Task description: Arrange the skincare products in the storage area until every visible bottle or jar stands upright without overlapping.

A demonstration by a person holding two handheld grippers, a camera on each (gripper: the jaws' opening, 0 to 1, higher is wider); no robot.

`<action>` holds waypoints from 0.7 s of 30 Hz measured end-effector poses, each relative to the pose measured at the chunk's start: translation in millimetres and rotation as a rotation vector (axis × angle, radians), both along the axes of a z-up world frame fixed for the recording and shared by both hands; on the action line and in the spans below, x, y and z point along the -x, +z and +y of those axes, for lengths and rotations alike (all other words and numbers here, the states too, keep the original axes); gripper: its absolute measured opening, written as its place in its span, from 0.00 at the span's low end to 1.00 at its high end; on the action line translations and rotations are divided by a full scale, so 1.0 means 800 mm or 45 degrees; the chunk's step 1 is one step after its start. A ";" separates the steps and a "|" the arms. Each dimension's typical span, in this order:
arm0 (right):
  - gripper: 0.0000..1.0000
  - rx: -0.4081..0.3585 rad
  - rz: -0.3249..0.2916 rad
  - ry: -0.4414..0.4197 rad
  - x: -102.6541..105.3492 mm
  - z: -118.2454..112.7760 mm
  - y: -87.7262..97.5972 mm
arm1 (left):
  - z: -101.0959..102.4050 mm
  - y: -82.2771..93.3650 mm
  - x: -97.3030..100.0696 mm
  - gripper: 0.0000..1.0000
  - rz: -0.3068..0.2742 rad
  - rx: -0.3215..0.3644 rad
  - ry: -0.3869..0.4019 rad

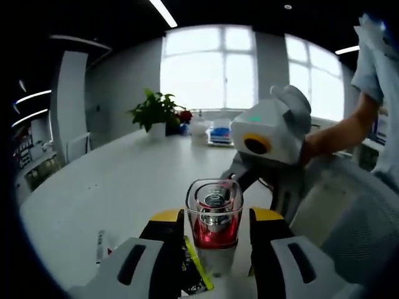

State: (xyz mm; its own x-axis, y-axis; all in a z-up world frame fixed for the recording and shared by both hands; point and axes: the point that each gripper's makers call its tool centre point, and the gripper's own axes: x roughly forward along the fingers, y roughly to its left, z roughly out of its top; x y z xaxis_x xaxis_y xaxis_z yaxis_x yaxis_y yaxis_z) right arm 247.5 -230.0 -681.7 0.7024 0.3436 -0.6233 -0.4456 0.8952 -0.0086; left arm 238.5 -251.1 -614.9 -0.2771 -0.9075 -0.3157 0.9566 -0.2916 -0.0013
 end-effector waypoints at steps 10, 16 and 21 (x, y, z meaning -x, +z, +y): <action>0.71 0.013 -0.025 -0.011 0.007 -0.006 0.014 | 0.015 -0.005 -0.010 0.52 -0.025 -0.053 0.082; 0.76 0.009 -0.085 -0.042 0.009 -0.014 0.032 | 0.021 0.002 -0.013 0.66 -0.032 -0.038 0.127; 0.83 0.005 -0.110 -0.069 0.013 -0.019 0.042 | 0.028 0.007 -0.014 0.70 -0.046 -0.034 0.158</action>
